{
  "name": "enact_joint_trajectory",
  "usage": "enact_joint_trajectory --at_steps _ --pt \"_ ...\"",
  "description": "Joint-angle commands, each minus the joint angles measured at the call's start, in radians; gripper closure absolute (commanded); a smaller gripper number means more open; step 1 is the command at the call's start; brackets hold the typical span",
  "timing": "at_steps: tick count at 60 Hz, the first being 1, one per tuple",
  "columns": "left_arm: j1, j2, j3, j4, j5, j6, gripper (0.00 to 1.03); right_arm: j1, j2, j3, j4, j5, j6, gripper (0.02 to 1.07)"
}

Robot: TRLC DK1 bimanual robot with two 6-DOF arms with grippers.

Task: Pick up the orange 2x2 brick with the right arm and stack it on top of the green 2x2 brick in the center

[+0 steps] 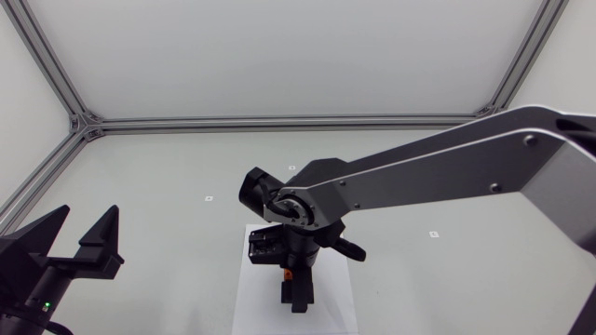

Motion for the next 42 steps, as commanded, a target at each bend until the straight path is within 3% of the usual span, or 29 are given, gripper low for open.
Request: enact_joint_trajectory --at_steps 1,18,42 --pt "0.002 -0.006 -0.041 -0.01 0.001 0.006 0.04 0.001 0.03 -0.033 0.003 -0.001 0.01 0.4" --pt "0.002 -0.006 -0.041 -0.01 0.001 0.006 0.04 0.002 0.028 -0.041 0.013 -0.006 0.009 0.76" --pt "0.002 -0.006 -0.041 -0.01 0.001 0.006 0.04 0.004 0.019 -0.055 0.017 -0.006 0.004 0.76"
